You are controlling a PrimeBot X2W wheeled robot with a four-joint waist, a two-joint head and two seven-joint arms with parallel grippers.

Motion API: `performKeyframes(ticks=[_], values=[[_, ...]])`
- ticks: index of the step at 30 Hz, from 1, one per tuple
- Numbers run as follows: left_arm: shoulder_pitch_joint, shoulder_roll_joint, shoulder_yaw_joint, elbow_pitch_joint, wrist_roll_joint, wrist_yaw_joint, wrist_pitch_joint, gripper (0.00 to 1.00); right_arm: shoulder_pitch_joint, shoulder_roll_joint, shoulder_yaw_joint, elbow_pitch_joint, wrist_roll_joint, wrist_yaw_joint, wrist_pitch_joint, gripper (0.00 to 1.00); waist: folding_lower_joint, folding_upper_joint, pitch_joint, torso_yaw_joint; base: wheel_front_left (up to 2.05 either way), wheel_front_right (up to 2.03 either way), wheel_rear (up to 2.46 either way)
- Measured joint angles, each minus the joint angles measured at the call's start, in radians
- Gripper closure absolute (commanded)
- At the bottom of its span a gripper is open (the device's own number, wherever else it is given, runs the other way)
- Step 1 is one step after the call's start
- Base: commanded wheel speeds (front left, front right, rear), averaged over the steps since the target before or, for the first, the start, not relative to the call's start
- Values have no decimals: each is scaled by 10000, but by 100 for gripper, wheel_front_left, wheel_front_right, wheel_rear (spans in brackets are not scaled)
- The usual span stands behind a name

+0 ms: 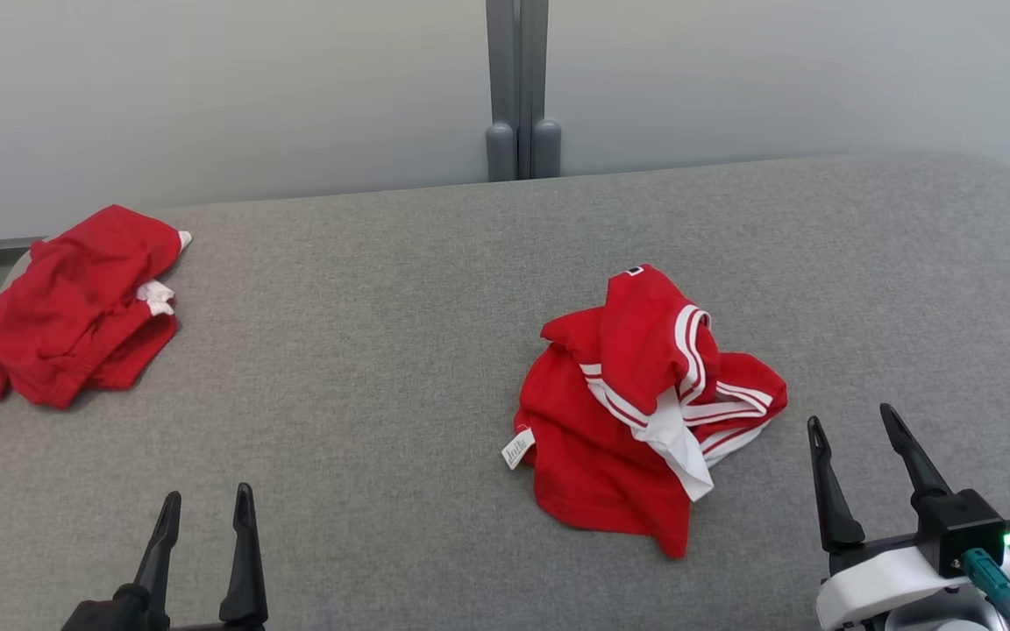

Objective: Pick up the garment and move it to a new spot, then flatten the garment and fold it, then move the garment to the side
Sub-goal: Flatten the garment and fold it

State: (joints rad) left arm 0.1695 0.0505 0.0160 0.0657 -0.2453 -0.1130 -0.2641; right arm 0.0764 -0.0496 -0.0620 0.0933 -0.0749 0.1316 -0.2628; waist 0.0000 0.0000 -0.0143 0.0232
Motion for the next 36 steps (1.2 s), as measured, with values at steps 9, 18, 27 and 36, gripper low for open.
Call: performKeyframes(ticks=[9,18,27,36], values=[[-157,0,79,13,15,-75,0,0,-55,2,52,71,31,-2,0,0,0,0,69,-147,0,0,0],[-173,0,52,63,15,-111,0,0,-463,-8,961,-639,56,-2,0,0,0,0,114,-135,0,0,0],[-247,-6,-111,157,-58,-140,0,0,-1357,-857,3386,1396,-715,4,1139,0,0,0,98,38,0,0,0],[-264,-6,-259,272,-136,-142,0,0,-2441,-790,3448,3350,-865,2,2144,0,0,0,152,384,0,0,0]])
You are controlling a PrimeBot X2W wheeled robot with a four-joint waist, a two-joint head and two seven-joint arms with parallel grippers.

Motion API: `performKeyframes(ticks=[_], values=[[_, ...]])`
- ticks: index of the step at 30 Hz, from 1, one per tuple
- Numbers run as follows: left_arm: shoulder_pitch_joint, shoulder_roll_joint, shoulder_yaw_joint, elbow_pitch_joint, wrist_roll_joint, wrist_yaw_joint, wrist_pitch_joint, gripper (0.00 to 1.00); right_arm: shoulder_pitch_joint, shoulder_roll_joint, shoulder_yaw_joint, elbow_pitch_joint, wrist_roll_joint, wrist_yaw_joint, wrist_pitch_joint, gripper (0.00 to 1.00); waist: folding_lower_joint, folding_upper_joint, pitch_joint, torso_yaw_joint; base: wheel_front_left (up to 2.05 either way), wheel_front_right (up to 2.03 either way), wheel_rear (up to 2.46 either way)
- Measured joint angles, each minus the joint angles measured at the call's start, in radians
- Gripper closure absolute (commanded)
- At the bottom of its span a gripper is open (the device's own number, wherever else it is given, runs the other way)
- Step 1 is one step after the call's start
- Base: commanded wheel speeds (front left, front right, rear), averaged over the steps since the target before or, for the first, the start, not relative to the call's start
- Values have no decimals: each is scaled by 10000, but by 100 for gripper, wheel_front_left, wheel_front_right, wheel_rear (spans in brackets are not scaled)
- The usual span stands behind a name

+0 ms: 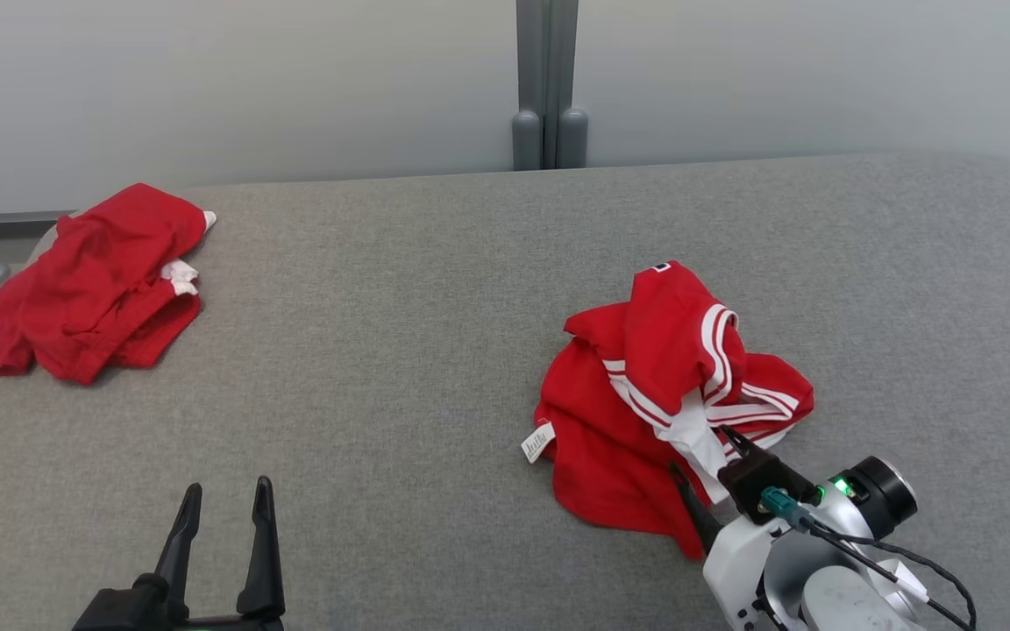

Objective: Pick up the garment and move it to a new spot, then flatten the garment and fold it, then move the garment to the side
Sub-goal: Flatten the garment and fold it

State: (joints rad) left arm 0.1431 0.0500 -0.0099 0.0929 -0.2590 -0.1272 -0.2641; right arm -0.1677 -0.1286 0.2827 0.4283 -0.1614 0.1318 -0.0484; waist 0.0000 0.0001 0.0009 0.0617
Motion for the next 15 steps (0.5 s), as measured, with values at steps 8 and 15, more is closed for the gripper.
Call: performKeyframes(ticks=[8,15], values=[[-148,0,-125,79,0,0,0,0,-786,541,-393,201,993,0,293,100,0,0,51,303,0,0,0],[-133,0,-180,111,-46,-2,0,0,-2519,798,-293,-2219,4232,-2,2245,100,0,0,-93,304,0,0,0]])
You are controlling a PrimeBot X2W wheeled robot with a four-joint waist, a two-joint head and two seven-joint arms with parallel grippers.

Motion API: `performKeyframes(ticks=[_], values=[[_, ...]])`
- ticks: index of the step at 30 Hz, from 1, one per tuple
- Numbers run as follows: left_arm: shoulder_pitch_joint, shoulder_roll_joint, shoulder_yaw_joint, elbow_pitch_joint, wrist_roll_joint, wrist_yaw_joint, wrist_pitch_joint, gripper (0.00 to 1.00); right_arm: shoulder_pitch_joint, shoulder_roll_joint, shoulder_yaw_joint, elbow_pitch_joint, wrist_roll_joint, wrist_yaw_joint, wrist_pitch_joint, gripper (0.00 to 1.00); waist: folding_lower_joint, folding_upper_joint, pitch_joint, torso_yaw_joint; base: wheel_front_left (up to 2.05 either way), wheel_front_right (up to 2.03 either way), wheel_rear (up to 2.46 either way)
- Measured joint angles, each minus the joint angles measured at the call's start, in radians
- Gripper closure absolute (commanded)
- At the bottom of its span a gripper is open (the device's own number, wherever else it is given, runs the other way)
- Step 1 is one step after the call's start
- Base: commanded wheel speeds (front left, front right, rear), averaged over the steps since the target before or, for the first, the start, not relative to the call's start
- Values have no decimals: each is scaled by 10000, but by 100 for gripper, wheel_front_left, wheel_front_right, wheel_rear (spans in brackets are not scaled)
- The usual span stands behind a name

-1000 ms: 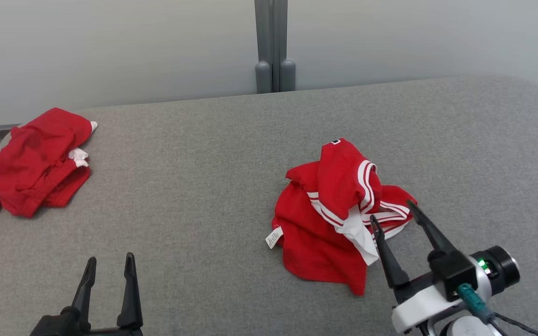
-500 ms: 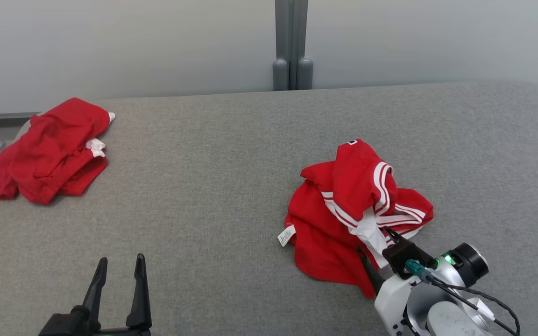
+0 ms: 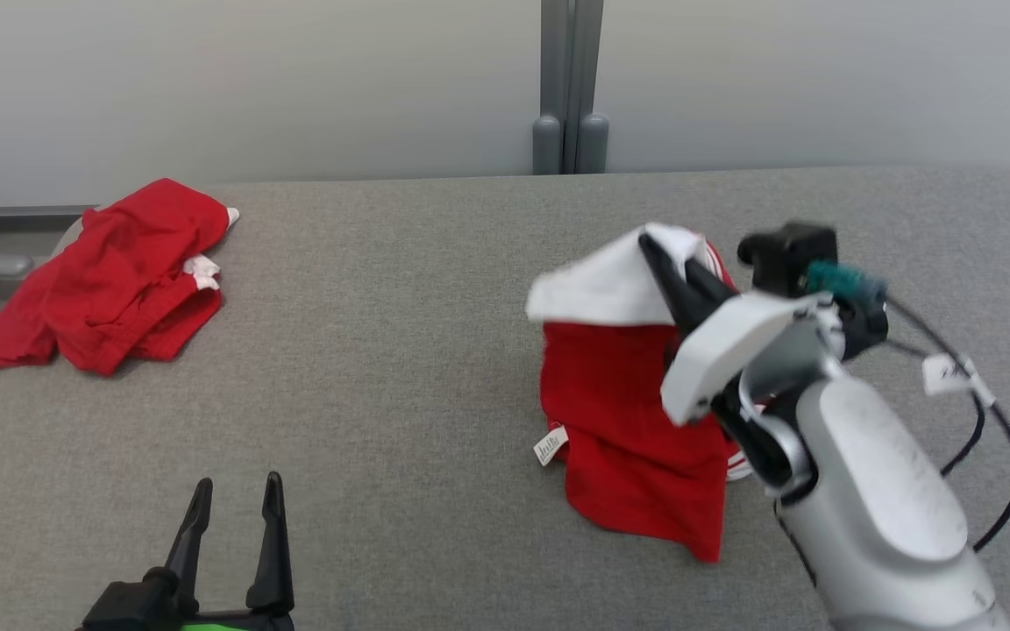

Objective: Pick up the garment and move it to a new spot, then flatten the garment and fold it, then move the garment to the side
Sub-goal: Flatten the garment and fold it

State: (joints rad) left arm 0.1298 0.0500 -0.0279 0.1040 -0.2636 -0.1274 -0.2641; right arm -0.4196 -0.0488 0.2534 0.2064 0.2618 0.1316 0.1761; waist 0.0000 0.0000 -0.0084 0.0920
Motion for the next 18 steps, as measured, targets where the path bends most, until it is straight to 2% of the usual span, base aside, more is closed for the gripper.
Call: performKeyframes(ticks=[3,7,13,18], values=[[-70,-2,-230,50,-29,0,0,0,-1387,-10,-267,-341,1338,-2,945,100,0,0,-19,69,0,0,0],[-360,-4,-573,153,-136,-2,-2,0,-3546,-27,-658,174,2433,-4,1707,100,0,0,-51,319,0,0,0],[-516,-4,-997,242,-380,21,0,0,-6339,-31,-1057,2263,3358,-10,1413,100,1,0,-140,839,0,0,0],[-531,-2,-1091,221,-554,203,0,0,-7935,6,-449,3962,4355,-10,811,100,1,0,-238,1209,0,0,0]])
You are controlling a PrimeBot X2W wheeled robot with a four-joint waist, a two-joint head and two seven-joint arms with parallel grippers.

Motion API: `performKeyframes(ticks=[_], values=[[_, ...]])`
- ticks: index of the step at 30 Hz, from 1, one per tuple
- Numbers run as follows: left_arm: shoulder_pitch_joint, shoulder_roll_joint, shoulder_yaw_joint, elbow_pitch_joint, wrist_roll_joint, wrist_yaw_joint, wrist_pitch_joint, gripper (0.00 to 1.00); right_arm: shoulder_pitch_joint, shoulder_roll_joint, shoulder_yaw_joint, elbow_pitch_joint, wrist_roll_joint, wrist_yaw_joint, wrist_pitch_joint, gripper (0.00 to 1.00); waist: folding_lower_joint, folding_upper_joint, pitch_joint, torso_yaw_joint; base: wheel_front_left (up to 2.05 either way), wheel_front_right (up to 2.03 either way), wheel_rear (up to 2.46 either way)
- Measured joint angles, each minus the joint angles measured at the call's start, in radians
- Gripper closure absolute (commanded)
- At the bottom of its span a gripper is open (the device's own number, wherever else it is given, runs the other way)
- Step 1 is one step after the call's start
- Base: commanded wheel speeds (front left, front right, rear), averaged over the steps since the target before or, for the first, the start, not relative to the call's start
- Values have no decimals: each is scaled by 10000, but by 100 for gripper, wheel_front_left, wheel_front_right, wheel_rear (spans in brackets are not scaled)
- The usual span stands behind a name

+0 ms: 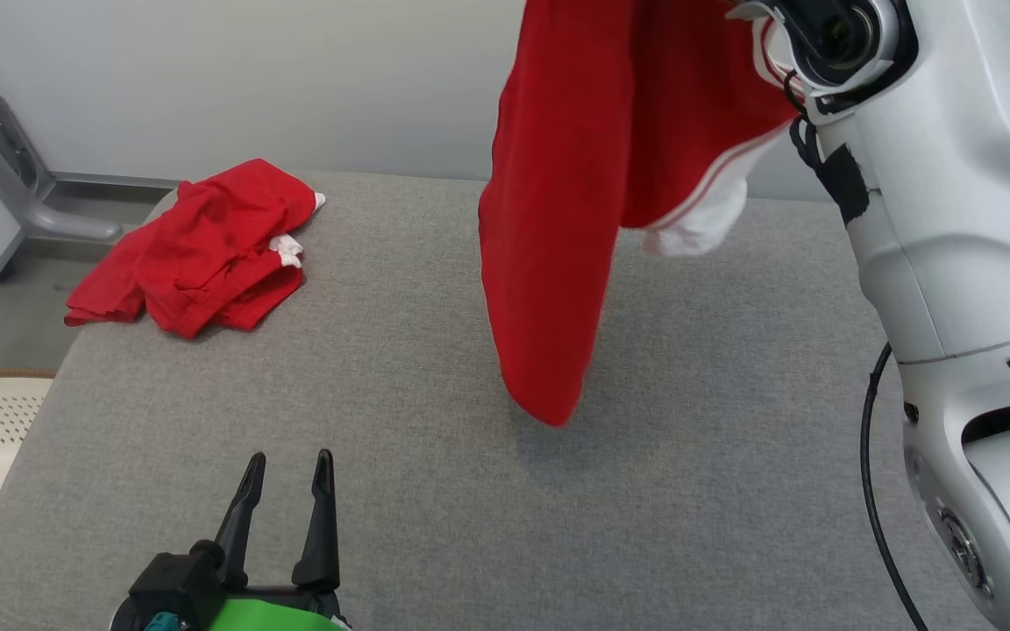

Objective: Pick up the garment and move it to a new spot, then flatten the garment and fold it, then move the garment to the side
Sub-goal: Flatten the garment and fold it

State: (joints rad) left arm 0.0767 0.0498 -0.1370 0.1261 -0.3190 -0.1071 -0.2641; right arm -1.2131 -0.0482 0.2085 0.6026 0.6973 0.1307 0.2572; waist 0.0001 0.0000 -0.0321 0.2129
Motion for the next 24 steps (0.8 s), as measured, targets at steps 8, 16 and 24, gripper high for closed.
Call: performKeyframes(ticks=[8,16,24], values=[[276,0,186,-209,-50,169,0,0,1021,0,449,748,163,0,-558,100,0,0,-134,-269,0,0,0],[361,0,372,-362,-2,221,0,0,5238,-943,-708,-476,73,0,650,100,0,0,-68,-956,0,0,0],[335,-2,447,-336,150,113,0,0,8935,-1655,-1900,-1417,370,0,1923,100,0,0,192,-1583,0,0,0]])
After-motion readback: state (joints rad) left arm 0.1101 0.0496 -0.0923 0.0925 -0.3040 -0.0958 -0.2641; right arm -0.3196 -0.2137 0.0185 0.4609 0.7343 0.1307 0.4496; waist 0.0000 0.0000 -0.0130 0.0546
